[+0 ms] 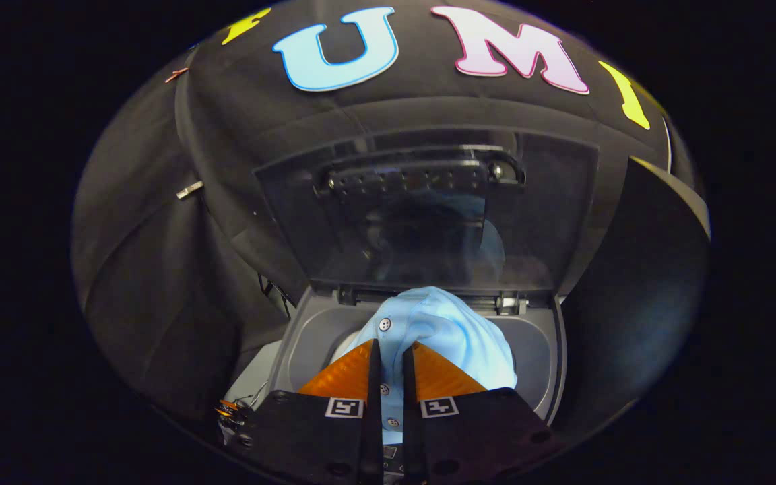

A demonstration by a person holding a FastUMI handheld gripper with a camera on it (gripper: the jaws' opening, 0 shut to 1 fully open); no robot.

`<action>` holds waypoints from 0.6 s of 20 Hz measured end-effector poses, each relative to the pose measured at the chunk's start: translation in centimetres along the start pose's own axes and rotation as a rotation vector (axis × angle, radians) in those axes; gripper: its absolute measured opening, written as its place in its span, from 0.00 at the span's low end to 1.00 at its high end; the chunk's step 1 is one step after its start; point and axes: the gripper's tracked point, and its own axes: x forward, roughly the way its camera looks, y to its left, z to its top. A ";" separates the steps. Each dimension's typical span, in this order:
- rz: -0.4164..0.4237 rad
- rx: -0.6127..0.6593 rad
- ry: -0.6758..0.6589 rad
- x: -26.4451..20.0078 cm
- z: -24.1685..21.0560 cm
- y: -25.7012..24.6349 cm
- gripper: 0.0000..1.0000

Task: Put the clothes into the washing machine and then close the washing machine lid.

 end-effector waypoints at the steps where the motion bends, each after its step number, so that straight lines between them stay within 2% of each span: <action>1: -0.022 0.001 0.024 0.5 -0.8 -0.7 0.16; 2: -0.028 0.007 0.039 0.9 -1.4 -0.9 0.20; 6: -0.101 0.019 0.132 2.1 -3.9 -3.5 0.74; 8: -0.101 0.022 0.158 2.7 -4.9 -3.9 1.00; 12: -0.120 0.009 0.148 2.0 -4.6 -4.4 1.00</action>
